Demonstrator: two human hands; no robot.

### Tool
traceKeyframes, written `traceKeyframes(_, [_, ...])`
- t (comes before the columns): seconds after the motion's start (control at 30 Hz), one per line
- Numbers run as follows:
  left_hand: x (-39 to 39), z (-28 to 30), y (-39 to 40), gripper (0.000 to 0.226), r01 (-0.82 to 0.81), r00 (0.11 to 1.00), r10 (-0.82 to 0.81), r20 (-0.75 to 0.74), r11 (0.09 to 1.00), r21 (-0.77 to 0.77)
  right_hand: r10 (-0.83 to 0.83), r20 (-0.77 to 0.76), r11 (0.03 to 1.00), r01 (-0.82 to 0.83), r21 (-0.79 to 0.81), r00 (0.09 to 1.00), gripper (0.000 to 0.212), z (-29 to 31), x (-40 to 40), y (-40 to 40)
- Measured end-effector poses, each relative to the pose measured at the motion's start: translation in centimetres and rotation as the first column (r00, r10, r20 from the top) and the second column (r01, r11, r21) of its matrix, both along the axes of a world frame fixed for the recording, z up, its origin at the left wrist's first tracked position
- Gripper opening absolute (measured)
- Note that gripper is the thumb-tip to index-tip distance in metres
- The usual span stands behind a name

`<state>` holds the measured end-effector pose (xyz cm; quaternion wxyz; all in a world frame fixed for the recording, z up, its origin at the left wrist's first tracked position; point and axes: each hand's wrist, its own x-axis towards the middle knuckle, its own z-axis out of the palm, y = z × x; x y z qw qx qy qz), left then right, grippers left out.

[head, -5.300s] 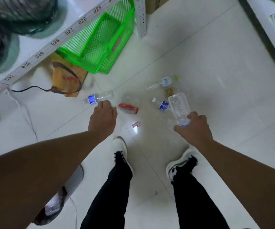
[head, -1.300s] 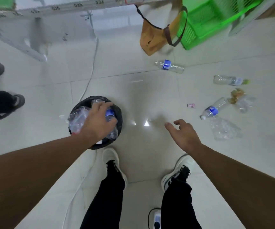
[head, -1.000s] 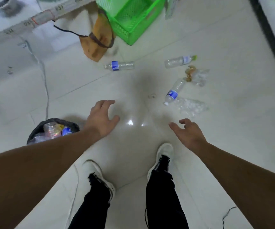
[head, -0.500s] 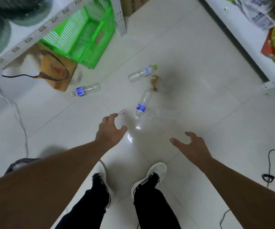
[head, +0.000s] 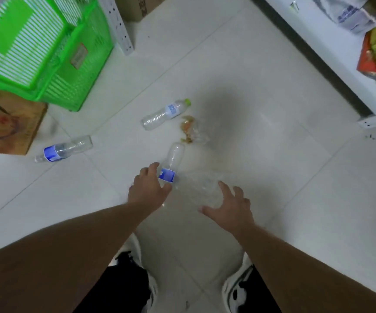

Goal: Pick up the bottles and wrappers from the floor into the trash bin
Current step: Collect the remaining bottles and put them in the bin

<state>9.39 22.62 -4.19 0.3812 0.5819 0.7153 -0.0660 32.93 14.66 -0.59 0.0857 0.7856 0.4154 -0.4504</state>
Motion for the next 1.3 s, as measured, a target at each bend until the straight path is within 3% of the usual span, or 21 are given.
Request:
traceKeyframes(0.2, [5.5, -15.9, 2.4, 0.09, -0.007, 1.0, 0.008, -0.009, 0.996, 0.085, 0.321, 0.179, 0.938, -0.339, 0.075, 0.93, 0.103, -17.2, 1.6, 1.5])
traceKeyframes(0.3, [5.5, -19.4, 2.8, 0.093, -0.08, 0.997, 0.078, 0.022, 0.992, 0.095, 0.42, 0.245, 0.871, -0.464, 0.163, 0.874, 0.066, -21.8, 2.3, 1.3])
traceKeyframes(0.37, [4.6, -19.0, 2.6, 0.087, -0.121, 0.992, 0.116, 0.051, 0.986, 0.118, 0.483, 0.219, 0.844, -0.517, 0.139, 0.848, 0.038, -22.7, 3.1, 0.6])
traceKeyframes(0.43, [3.2, -16.9, 1.9, 0.084, -0.18, 0.982, 0.172, 0.075, 0.975, 0.127, 0.36, 0.118, 0.916, -0.375, 0.143, 0.925, 0.02, -21.3, 3.6, -0.3])
traceKeyframes(0.5, [1.4, -13.4, 1.6, 0.086, -0.21, 0.977, 0.205, 0.049, 0.971, 0.118, 0.164, 0.074, 0.961, -0.176, 0.211, 0.984, 0.02, -17.7, 3.7, -0.1])
traceKeyframes(0.57, [-0.4, -9.3, 1.8, 0.091, -0.216, 0.976, 0.216, 0.007, 0.971, 0.107, 0.087, 0.062, 0.963, -0.1, 0.25, 0.994, 0.024, -13.2, 3.9, 0.8])
traceKeyframes(0.77, [-3.7, 4.7, 2.8, 0.089, -0.275, 0.96, 0.279, -0.036, 0.957, 0.095, 0.096, -0.005, 0.947, -0.09, 0.309, 0.995, 0.043, 1.2, 5.2, 4.7])
traceKeyframes(0.97, [-5.2, 15.8, 3.2, 0.099, -0.402, 0.907, 0.406, 0.111, 0.914, -0.063, 0.242, -0.052, 0.899, -0.203, 0.388, 0.969, 0.046, 13.0, 4.9, 10.7])
traceKeyframes(1.07, [-6.8, 17.6, 2.7, 0.097, -0.438, 0.893, 0.441, 0.089, 0.897, -0.053, 0.343, -0.041, 0.864, -0.298, 0.407, 0.938, 0.045, 16.2, 4.2, 14.5])
traceKeyframes(1.13, [-7.7, 17.0, 2.4, 0.099, -0.531, 0.833, 0.538, 0.13, 0.843, -0.084, 0.369, -0.044, 0.854, -0.32, 0.41, 0.929, 0.046, 16.7, 3.0, 17.1])
traceKeyframes(1.3, [-10.4, 12.3, 3.4, 0.109, -0.641, 0.742, 0.647, 0.174, 0.761, -0.095, 0.533, 0.028, 0.753, -0.489, 0.44, 0.846, 0.055, 13.4, -1.6, 24.3])
